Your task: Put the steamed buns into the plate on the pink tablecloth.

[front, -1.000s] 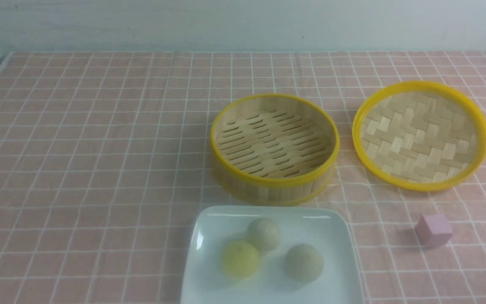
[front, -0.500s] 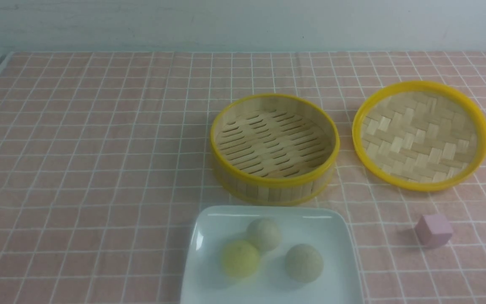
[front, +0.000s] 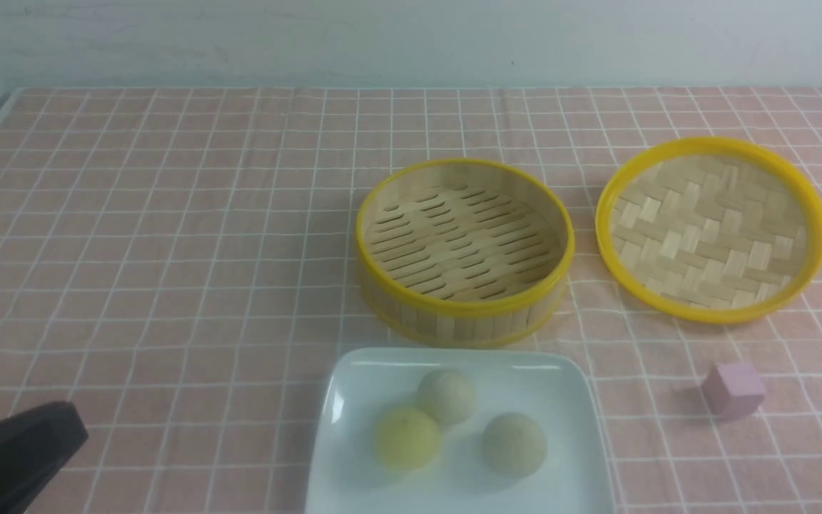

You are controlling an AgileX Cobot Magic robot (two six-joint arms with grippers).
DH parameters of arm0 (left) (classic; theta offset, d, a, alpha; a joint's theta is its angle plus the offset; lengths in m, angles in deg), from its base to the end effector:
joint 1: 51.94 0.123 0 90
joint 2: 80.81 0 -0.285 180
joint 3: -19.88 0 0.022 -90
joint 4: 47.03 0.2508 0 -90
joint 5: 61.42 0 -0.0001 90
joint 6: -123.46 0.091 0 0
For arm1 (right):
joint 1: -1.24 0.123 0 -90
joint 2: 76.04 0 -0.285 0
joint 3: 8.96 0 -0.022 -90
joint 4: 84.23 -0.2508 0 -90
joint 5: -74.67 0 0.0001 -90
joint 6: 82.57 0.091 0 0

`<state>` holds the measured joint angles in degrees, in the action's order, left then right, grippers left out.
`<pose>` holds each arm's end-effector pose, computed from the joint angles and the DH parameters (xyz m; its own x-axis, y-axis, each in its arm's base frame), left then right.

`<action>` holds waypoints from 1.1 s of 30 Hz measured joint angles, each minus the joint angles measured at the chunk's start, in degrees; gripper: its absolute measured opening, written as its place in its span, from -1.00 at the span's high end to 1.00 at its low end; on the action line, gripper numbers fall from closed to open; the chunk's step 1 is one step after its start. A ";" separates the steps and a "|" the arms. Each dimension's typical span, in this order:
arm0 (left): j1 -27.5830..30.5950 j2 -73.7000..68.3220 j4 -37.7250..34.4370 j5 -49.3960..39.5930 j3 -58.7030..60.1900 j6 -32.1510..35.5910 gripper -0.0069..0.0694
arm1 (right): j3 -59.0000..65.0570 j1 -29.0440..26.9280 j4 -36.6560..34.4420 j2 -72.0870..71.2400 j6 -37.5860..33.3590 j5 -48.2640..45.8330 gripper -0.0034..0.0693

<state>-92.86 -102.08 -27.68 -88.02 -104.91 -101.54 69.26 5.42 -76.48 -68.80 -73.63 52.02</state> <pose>0.0551 -0.0299 0.2880 -0.3856 -0.2714 -0.8818 0.4056 0.8086 -0.4262 0.0522 -0.0009 0.1726 -0.3075 0.0087 -0.9515 -0.0140 0.9998 0.0136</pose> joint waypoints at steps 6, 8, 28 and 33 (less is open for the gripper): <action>0.51 0.00 0.01 0.19 2.06 0.97 0.66 | 0.00 0.00 0.00 0.00 0.00 -0.05 0.54; 2.58 0.00 -1.26 0.29 3.63 2.20 0.66 | 0.00 0.00 0.00 0.00 0.00 -0.05 0.53; 34.78 13.35 -12.77 6.81 22.29 30.89 0.61 | 0.00 0.00 0.00 0.00 -0.04 -0.05 0.48; 35.76 14.08 -12.76 6.87 23.35 31.14 0.60 | 0.00 0.00 0.00 0.00 -0.04 -0.05 0.48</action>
<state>-57.10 -88.00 -40.44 -81.15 -81.56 -70.40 69.26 5.42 -76.48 -68.80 -73.67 51.97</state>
